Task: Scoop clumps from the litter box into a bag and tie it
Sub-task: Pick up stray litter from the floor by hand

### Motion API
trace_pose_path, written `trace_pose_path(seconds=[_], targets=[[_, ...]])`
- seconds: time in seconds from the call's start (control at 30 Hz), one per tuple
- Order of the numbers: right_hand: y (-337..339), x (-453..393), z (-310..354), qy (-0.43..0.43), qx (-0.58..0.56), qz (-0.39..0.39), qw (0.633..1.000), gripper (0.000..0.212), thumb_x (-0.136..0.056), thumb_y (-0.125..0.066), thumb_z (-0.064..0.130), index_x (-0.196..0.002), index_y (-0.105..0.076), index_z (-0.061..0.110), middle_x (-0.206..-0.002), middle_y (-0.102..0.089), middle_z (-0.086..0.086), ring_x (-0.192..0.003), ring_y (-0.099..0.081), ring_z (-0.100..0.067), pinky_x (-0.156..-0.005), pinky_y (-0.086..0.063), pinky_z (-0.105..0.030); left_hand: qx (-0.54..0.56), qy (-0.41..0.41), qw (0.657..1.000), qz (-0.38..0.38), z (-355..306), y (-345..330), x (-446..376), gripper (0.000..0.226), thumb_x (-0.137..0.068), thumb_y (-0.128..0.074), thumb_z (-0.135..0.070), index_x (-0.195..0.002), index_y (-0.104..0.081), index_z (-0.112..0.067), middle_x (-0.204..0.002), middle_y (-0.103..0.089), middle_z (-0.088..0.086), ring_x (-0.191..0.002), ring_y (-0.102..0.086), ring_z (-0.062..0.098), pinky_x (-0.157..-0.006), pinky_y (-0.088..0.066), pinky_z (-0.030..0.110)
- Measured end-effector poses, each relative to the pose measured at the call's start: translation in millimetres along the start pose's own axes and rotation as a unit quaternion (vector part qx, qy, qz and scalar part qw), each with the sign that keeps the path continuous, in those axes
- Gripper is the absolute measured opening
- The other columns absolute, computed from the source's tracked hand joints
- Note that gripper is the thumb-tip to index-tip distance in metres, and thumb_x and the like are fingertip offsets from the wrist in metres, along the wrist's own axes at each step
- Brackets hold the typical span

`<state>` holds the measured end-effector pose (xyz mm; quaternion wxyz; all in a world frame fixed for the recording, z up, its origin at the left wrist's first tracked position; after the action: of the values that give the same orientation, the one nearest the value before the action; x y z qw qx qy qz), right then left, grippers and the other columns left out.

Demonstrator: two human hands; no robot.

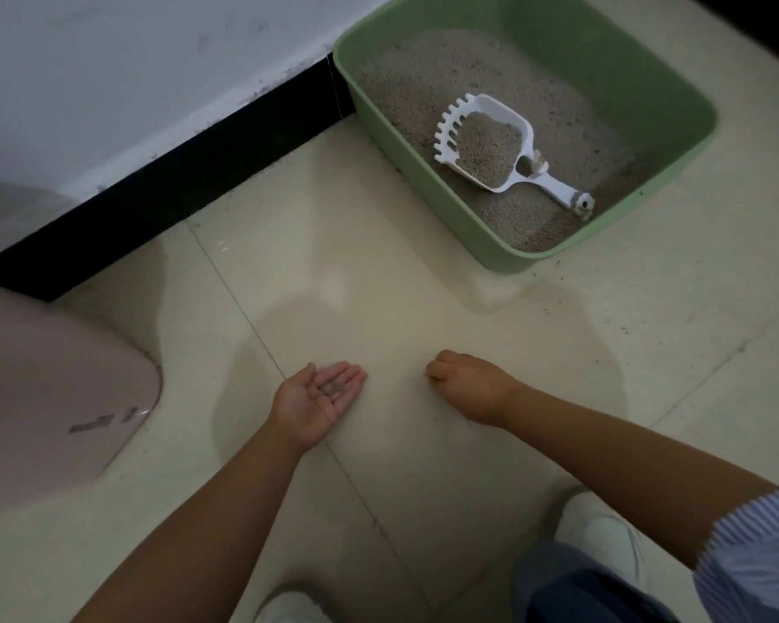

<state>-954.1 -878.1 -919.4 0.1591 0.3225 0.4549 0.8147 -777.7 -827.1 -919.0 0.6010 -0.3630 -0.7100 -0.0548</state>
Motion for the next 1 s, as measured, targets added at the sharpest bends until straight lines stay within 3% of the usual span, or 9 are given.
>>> trace_pose_path(seconds=[0.1, 0.17, 0.23, 0.33, 0.5, 0.63, 0.77, 0.9, 1.0], targets=[[0.8, -3.4, -1.7, -0.013, 0.029, 0.002, 0.999, 0.029, -0.097, -0.032, 0.008, -0.113, -0.054, -0.003, -0.118, -0.051, -0.019, -0.105, -0.053, -0.030, -0.087, -0.035, -0.035, 0.001, -0.002, 1.000, -0.002, 1.5, -1.8, 0.5, 0.049, -0.103, -0.023, -0.023, -0.087, -0.051, 0.014, -0.067, -0.066, 0.029, -0.083, -0.055, 0.038, -0.048, -0.056, 0.035], [5.9, -7.3, 2.9, -0.009, 0.024, 0.017, 1.000, 0.029, -0.086, -0.036, 0.004, -0.086, -0.063, -0.004, -0.092, -0.061, -0.020, -0.079, -0.062, -0.034, -0.064, -0.050, -0.031, 0.004, -0.005, 1.000, -0.004, 1.3, -2.3, 0.9, 0.049, -0.103, -0.022, -0.023, -0.087, -0.051, 0.014, -0.082, -0.062, 0.029, -0.082, -0.055, 0.038, -0.048, -0.055, 0.035], [2.6, -12.8, 0.3, 0.024, 0.044, 0.024, 0.998, 0.031, -0.066, -0.034, 0.008, -0.048, -0.059, 0.004, -0.054, -0.060, -0.009, -0.042, -0.059, -0.025, -0.031, -0.041, -0.016, 0.003, -0.007, 1.000, -0.005, 0.5, -3.2, 1.4, 0.049, -0.103, -0.022, -0.023, -0.087, -0.052, 0.013, -0.090, -0.057, 0.027, -0.075, -0.061, 0.040, -0.048, -0.056, 0.034], [3.0, -14.9, -0.1, 0.045, 0.102, 0.009, 0.994, 0.023, -0.055, -0.043, 0.010, -0.034, -0.054, 0.011, -0.042, -0.054, -0.001, -0.037, -0.055, -0.016, -0.029, -0.031, -0.009, -0.004, -0.010, 1.000, -0.005, -0.4, -5.3, 1.3, 0.049, -0.103, -0.022, -0.023, -0.087, -0.052, 0.013, -0.091, -0.056, 0.027, -0.075, -0.061, 0.040, -0.048, -0.056, 0.034], [4.3, -12.9, 4.2, 0.067, 0.122, -0.008, 0.990, 0.023, -0.056, -0.041, 0.008, -0.038, -0.055, 0.011, -0.042, -0.054, -0.002, -0.039, -0.055, -0.016, -0.032, -0.034, -0.011, -0.009, -0.012, 1.000, -0.006, -1.2, -5.7, 1.0, 0.049, -0.103, -0.022, -0.023, -0.087, -0.051, 0.014, -0.081, -0.062, 0.029, -0.082, -0.054, 0.037, -0.054, -0.057, 0.035], [6.6, -10.9, 6.8, 0.058, 0.126, -0.079, 0.987, 0.022, -0.054, -0.041, 0.004, -0.042, -0.058, 0.011, -0.044, -0.055, -0.004, -0.040, -0.056, -0.017, -0.033, -0.037, -0.012, -0.029, -0.011, 0.999, -0.018, 0.8, -7.0, 1.1, 0.049, -0.103, -0.023, -0.023, -0.087, -0.051, 0.014, -0.066, -0.066, 0.028, -0.082, -0.055, 0.037, -0.098, -0.039, 0.039], [6.5, -5.7, 3.8, -0.041, -0.022, -0.078, 0.996, 0.024, -0.044, -0.065, -0.021, -0.061, -0.059, -0.005, -0.059, -0.059, -0.022, -0.054, -0.060, -0.035, -0.042, -0.047, -0.026, -0.026, -0.006, 0.999, -0.024, 2.1, -8.7, 1.4, 0.049, -0.103, -0.022, -0.023, -0.087, -0.051, 0.013, -0.092, -0.056, 0.029, -0.104, -0.057, 0.040, -0.095, -0.042, 0.041], [22.6, -6.5, -14.2, -0.260, -0.226, -0.172, 0.923, 0.025, -0.078, -0.047, -0.013, -0.099, -0.058, -0.007, -0.102, -0.061, -0.025, -0.095, -0.056, -0.032, -0.075, -0.041, -0.032, -0.014, 0.005, 1.000, -0.023, 5.6, -12.4, 2.3, 0.049, -0.103, -0.022, -0.023, -0.088, -0.050, 0.014, -0.131, -0.044, 0.034, -0.132, -0.035, 0.040, -0.102, -0.030, 0.045], [33.2, -14.1, 5.5, -0.234, -0.339, -0.198, 0.890, 0.020, -0.085, -0.050, -0.006, -0.102, -0.061, -0.008, -0.103, -0.065, -0.024, -0.092, -0.059, -0.029, -0.070, -0.042, -0.017, -0.013, 0.011, 1.000, -0.017, 8.0, -13.0, 0.6, 0.049, -0.103, -0.022, -0.023, -0.088, -0.050, 0.014, -0.109, -0.054, 0.033, -0.113, -0.052, 0.042, -0.102, -0.037, 0.040]])
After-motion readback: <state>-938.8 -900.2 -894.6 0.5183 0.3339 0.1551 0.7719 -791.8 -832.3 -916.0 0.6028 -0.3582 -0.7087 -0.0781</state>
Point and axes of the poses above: each hand's wrist, its own x-axis away from the middle knuckle, its own y-axis out of the back of the hand, z = x × y, the point moved 4 cm from there along -x, towards the middle knuckle
